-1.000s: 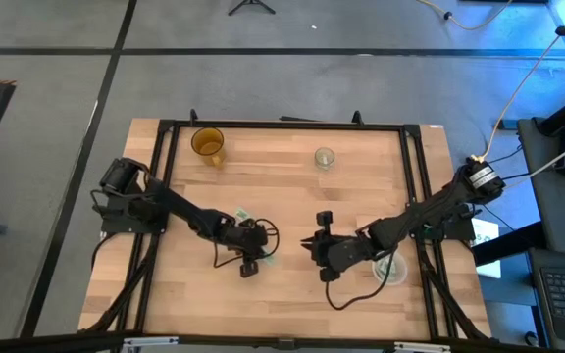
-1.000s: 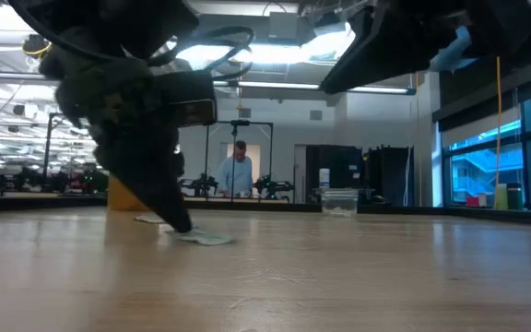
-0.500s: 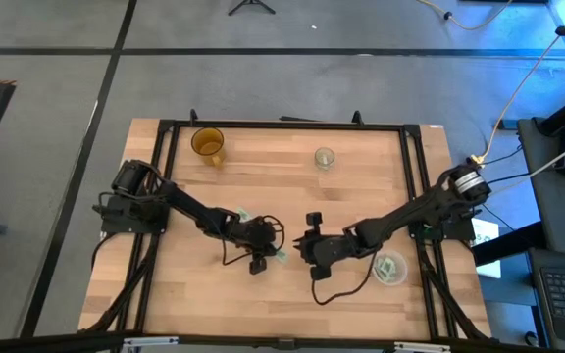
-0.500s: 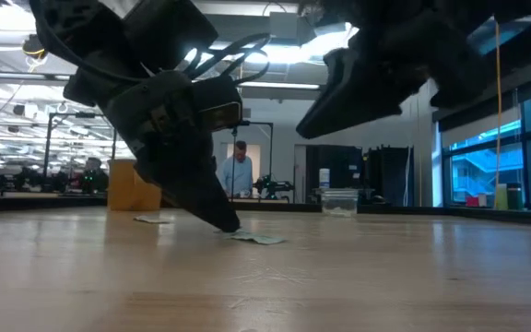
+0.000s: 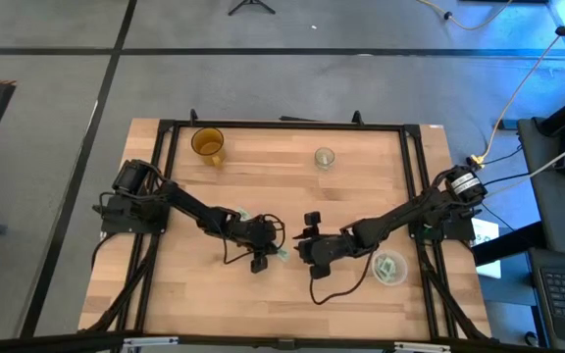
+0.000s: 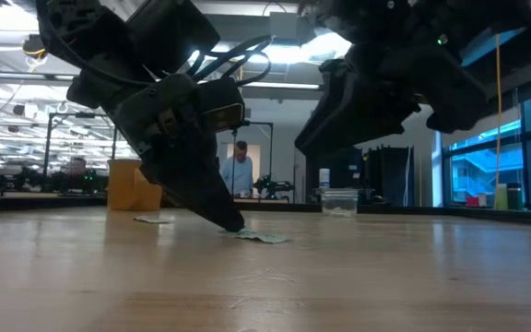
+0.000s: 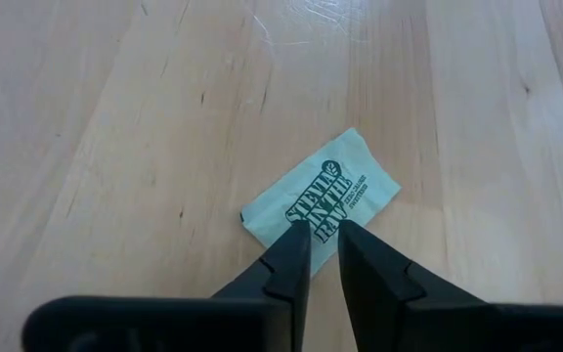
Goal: Pick and place Stevia / Truvia into bins
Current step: Put the stevia packet into the transparent container
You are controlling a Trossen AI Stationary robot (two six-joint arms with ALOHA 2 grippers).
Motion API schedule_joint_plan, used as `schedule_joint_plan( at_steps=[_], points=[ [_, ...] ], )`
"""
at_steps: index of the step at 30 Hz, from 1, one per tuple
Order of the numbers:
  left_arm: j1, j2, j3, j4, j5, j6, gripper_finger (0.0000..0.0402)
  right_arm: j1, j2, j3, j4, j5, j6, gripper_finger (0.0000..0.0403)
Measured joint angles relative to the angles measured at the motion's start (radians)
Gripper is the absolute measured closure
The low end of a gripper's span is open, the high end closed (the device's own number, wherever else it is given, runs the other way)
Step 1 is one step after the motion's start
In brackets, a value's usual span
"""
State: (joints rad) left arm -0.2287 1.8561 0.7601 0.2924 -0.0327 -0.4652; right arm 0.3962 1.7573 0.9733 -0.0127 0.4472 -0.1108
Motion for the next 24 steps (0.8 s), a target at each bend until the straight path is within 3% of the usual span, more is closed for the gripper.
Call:
schedule_joint_plan(
  at_steps=[6,18,24],
  points=[
    [0.000,0.000,0.000,0.000,0.001,0.000,0.0346,0.000,0.000,0.000,-0.009,-0.012,-0.031,0.0249],
    [0.003,0.001,0.000,0.017,0.003,-0.010,0.0345,0.000,0.048,0.000,-0.045,-0.015,-0.328,0.0247],
    [0.003,0.002,-0.001,0.046,-0.004,-0.011,0.0345,0.012,0.101,0.000,-0.021,-0.016,-0.352,0.0247]
  ],
)
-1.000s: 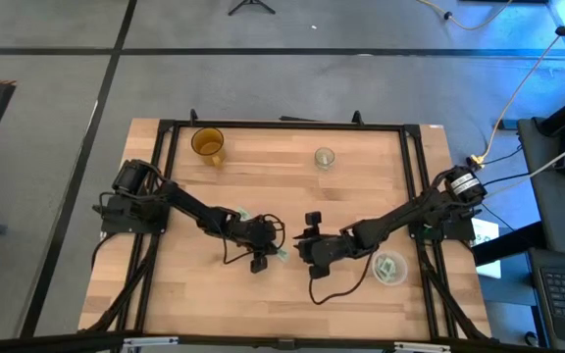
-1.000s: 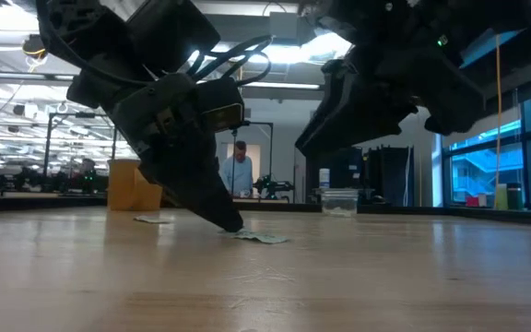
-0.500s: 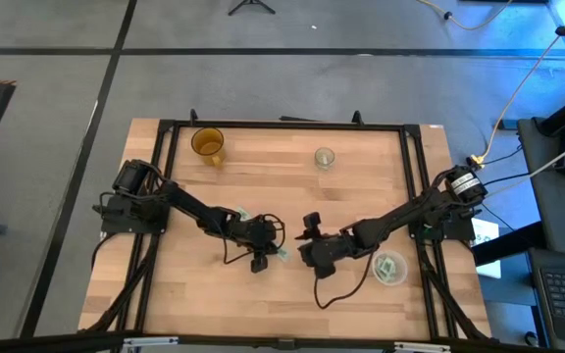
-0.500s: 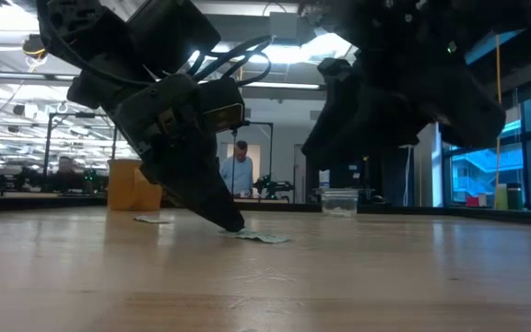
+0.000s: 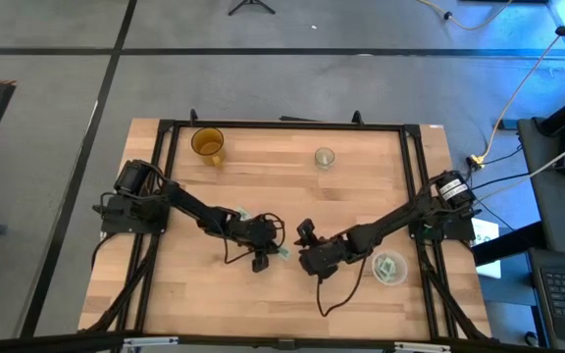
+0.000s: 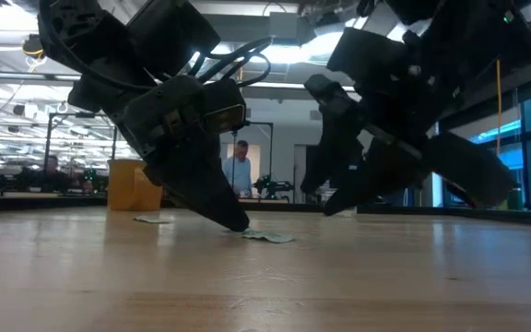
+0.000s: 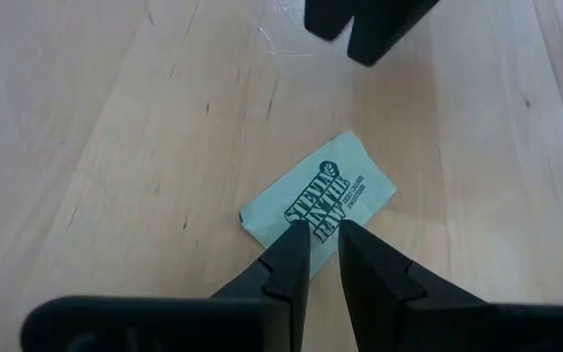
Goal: Pick and place Stevia / Truvia into bins
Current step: Put the stevia packet into the transparent container
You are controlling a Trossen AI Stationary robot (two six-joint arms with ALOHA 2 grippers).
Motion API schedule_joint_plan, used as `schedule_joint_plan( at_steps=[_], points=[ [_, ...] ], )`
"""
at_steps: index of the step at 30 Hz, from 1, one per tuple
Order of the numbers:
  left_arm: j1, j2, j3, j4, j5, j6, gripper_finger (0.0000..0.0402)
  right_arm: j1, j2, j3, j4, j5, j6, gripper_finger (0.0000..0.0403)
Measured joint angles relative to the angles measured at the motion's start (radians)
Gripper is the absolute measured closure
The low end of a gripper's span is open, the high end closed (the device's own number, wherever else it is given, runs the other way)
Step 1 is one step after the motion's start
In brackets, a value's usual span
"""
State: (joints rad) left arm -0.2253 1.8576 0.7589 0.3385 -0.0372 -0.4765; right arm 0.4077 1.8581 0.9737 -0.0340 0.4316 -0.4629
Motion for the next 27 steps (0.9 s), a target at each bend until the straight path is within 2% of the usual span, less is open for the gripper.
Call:
schedule_joint_plan(
  at_steps=[6,13,27],
  points=[
    [0.012,0.000,0.000,0.003,0.001,-0.009,0.0345,0.022,0.020,0.001,0.059,0.000,-0.118,0.0247],
    [0.031,0.001,-0.001,0.038,0.003,-0.009,0.0345,0.020,0.065,0.001,0.090,0.003,-0.167,0.0247],
    [0.033,0.002,-0.001,0.050,0.034,-0.002,0.0345,0.002,0.113,0.033,0.091,0.015,-0.171,0.0247]
  ],
)
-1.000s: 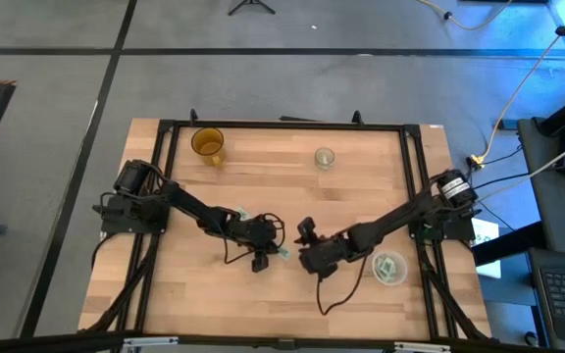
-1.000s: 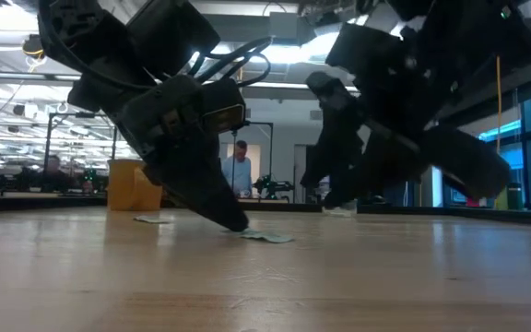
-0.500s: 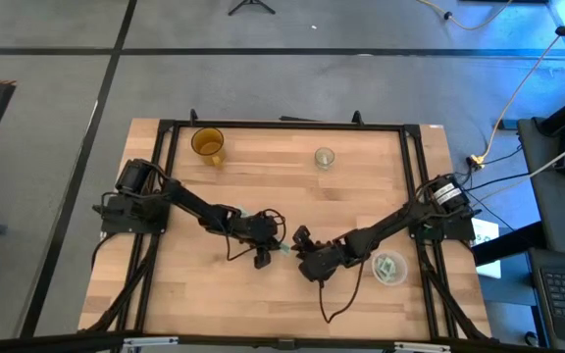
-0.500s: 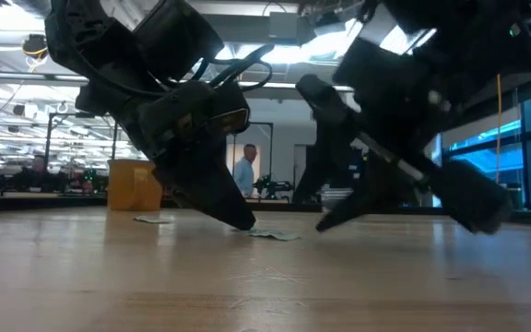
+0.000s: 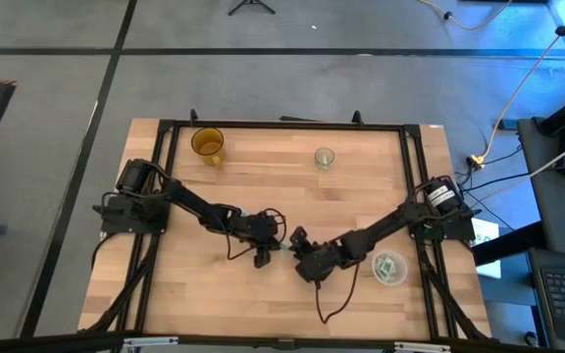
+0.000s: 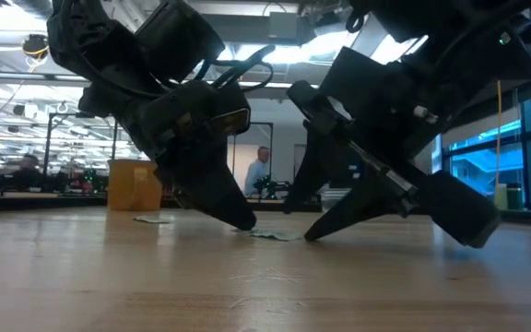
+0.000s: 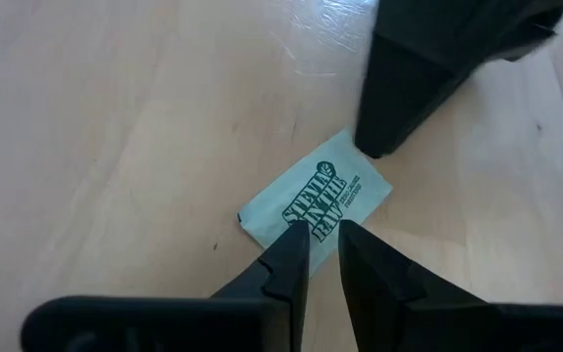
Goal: Pick and place Stevia / Truvia into bins
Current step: Put the stevia packet into the transparent container
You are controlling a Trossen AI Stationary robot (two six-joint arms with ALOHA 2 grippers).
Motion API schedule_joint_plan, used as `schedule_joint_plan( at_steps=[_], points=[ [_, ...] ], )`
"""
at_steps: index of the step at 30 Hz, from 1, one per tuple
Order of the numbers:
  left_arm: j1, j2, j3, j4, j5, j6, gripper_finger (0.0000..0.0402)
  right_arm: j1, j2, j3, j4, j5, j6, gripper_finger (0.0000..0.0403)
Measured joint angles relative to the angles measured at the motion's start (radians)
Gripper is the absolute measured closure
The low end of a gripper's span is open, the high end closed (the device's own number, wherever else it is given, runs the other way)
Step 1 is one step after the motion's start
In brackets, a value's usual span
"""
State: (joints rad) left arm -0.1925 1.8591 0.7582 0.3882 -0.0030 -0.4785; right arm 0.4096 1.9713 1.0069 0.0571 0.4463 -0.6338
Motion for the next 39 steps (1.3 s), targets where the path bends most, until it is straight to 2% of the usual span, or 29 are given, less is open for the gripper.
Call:
schedule_joint_plan(
  at_steps=[6,24,28,39],
  points=[
    [-0.002,0.000,0.000,0.001,0.032,0.050,0.0345,-0.019,0.002,0.000,0.001,-0.005,0.000,0.0247],
    [0.005,-0.002,0.001,-0.004,0.028,0.085,0.0345,-0.023,0.005,-0.003,0.051,-0.026,-0.005,0.0251],
    [0.005,-0.002,0.001,-0.005,0.026,0.085,0.0345,-0.023,0.005,-0.003,0.050,-0.044,-0.005,0.0279],
    [0.005,-0.003,0.002,-0.005,0.026,0.081,0.0345,-0.022,0.006,-0.004,0.046,-0.083,-0.007,0.0395]
  ],
)
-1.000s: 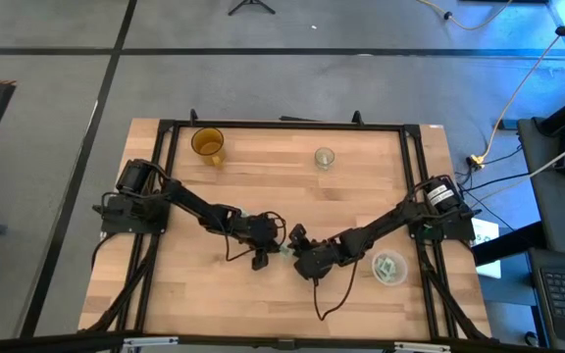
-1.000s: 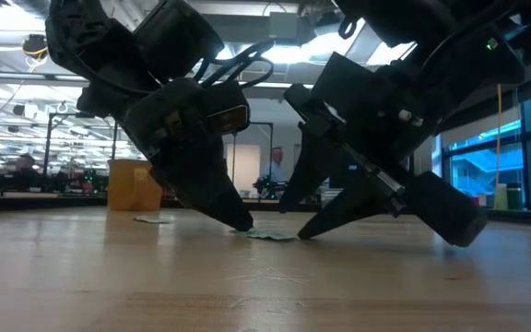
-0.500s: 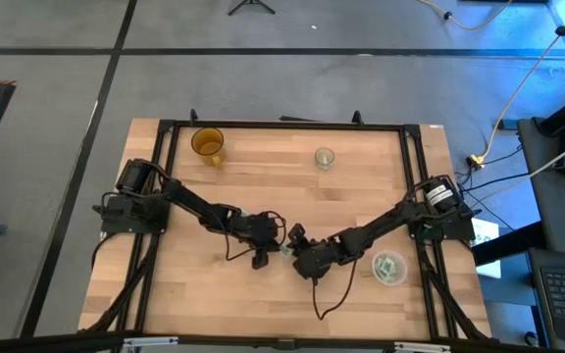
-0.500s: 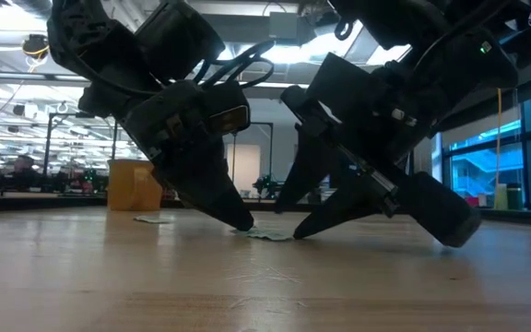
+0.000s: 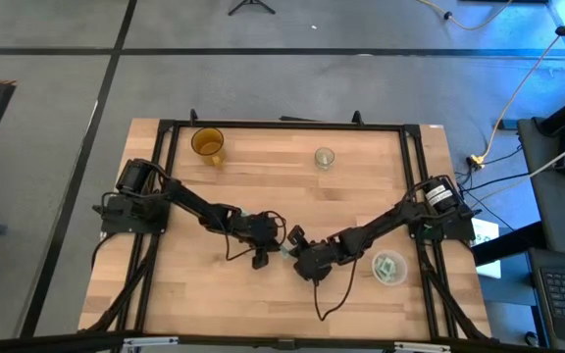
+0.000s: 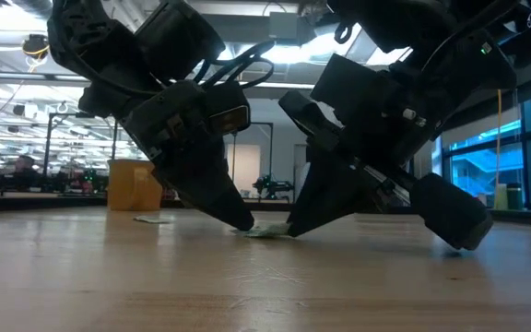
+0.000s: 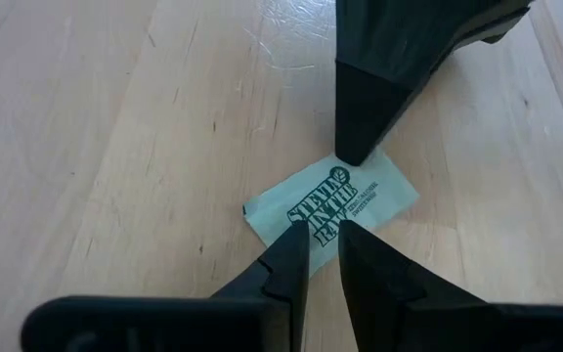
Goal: Pick and place Stevia / Truvia into bins
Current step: Put the stevia packet into the transparent container
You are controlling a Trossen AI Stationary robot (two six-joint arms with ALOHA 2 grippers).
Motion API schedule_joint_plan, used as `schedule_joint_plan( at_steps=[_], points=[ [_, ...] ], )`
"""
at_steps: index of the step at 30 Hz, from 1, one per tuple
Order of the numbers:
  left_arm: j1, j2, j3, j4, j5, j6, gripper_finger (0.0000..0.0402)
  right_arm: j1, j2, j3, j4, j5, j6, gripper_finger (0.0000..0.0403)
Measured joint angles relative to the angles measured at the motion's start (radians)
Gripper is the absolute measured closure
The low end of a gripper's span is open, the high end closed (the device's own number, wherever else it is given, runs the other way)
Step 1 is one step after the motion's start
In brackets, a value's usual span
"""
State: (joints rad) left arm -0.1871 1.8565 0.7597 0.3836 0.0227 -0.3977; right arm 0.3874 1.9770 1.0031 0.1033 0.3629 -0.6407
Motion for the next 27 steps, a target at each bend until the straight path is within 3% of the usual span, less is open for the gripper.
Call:
schedule_joint_plan(
  at_steps=[7,15,22,27],
  points=[
    [0.000,0.000,0.000,0.000,-0.023,0.002,0.0343,0.000,0.000,0.000,-0.006,-0.007,0.000,0.0397],
    [0.008,-0.022,0.000,-0.005,-0.016,-0.011,0.0310,0.008,-0.009,0.000,-0.017,0.061,0.003,0.0400],
    [0.043,-0.164,0.004,-0.022,-0.111,0.101,0.0288,0.008,-0.072,0.000,-0.078,0.063,0.015,0.0401],
    [0.068,-0.299,0.005,-0.132,-0.214,0.190,0.0286,0.008,-0.164,0.000,-0.184,0.112,0.125,0.0402]
  ],
)
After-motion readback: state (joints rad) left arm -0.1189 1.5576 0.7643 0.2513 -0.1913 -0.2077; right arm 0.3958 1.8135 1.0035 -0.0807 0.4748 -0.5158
